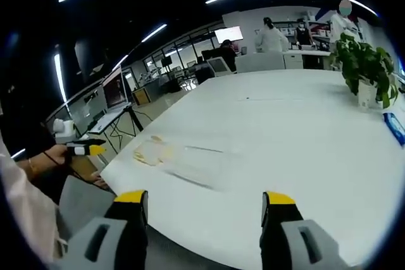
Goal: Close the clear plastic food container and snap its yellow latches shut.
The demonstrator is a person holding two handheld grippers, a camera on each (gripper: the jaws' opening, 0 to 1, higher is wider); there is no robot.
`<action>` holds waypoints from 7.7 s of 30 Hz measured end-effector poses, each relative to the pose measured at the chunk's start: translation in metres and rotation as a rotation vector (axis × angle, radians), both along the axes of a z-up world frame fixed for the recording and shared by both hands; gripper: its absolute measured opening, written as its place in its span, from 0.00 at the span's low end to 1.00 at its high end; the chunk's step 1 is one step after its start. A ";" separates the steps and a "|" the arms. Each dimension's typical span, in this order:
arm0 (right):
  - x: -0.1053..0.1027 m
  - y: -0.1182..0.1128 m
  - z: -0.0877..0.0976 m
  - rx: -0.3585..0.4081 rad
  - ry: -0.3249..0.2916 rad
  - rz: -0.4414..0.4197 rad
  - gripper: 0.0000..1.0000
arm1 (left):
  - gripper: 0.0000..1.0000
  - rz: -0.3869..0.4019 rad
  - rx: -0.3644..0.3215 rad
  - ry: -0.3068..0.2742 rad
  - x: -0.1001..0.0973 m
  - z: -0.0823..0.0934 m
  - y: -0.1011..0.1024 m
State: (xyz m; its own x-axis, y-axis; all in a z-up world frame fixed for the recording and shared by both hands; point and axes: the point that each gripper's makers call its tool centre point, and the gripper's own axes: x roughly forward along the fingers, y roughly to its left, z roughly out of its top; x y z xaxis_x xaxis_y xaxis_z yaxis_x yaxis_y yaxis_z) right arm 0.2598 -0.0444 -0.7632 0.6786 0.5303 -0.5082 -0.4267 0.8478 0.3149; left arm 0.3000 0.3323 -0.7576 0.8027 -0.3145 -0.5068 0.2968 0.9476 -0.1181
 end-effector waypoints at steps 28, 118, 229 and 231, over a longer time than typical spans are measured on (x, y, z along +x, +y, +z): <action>-0.004 0.008 -0.005 0.019 0.024 0.007 0.72 | 0.82 -0.012 -0.008 0.020 -0.001 -0.007 -0.004; 0.098 0.215 -0.008 -0.204 -0.017 0.657 0.70 | 0.77 -0.609 0.408 0.182 0.077 -0.062 0.021; 0.143 0.254 -0.126 -0.831 0.144 1.146 0.38 | 0.54 -1.093 0.679 0.432 0.104 -0.130 0.033; 0.143 0.254 -0.126 -0.833 0.144 1.150 0.39 | 0.54 -1.097 0.678 0.426 0.104 -0.130 0.034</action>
State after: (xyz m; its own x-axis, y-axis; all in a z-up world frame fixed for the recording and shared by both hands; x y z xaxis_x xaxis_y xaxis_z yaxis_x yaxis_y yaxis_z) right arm 0.4028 0.2100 -0.8896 -0.0007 0.2578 -0.9662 -0.9999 0.0137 0.0044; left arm 0.4044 0.3662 -0.8878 0.0453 -0.2768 -0.9599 0.9876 0.1568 0.0013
